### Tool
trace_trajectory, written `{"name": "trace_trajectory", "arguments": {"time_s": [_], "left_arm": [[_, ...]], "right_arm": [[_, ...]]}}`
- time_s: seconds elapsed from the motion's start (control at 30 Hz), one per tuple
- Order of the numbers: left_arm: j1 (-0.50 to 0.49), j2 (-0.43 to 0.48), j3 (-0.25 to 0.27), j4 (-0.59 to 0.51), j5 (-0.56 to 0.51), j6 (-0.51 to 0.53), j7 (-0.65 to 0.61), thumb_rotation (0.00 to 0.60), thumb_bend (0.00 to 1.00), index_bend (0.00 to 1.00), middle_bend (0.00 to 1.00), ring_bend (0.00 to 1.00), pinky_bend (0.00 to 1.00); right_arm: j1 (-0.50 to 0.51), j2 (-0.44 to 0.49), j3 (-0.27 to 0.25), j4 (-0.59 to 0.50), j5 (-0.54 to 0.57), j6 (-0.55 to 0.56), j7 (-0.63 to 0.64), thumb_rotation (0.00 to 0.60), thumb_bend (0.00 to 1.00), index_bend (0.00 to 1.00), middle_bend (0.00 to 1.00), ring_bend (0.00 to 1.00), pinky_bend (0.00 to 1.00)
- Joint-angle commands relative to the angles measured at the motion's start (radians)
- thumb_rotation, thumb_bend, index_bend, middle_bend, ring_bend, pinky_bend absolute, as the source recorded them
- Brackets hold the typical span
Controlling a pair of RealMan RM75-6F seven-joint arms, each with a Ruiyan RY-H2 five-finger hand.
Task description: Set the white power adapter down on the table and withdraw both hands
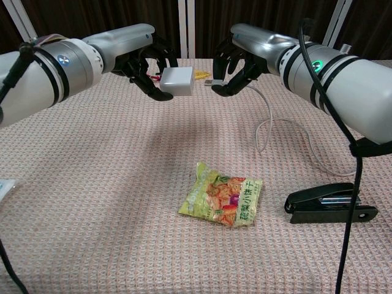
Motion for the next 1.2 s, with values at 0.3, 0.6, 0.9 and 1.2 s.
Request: {"name": "trace_trajectory", "arguments": {"time_s": [0.3, 0.6, 0.9, 1.2], "left_arm": [[0.036, -0.062, 0.089, 0.25, 0.02, -0.057, -0.02, 0.6, 0.54, 0.6, 0.57, 0.79, 1.0], [0.05, -0.108, 0.12, 0.355, 0.026, -0.089, 0.017, 0.6, 0.44, 0.44, 0.43, 0.49, 0.7], [0.125, 0.051, 0.112, 0.128, 0.09, 0.022, 0.011, 0.421, 0.25, 0.11, 0.15, 0.12, 0.26], [0.376, 0.396, 0.249, -0.082, 0.299, 0.285, -0.075, 0.519, 0.24, 0.14, 0.16, 0.12, 0.2]], "right_arm": [[-0.027, 0.051, 0.001, 0.042, 0.016, -0.039, 0.071, 0.6, 0.48, 0.71, 0.45, 0.29, 0.43], [0.02, -0.009, 0.002, 0.216, 0.091, -0.163, 0.098, 0.6, 0.34, 0.33, 0.33, 0.21, 0.31], [-0.034, 0.105, -0.012, 0.114, 0.009, -0.114, 0.139, 0.6, 0.18, 0.0, 0.1, 0.02, 0.16], [-0.306, 0.494, -0.141, -0.151, -0.289, 0.085, 0.341, 0.6, 0.22, 0.0, 0.16, 0.03, 0.19]]}}
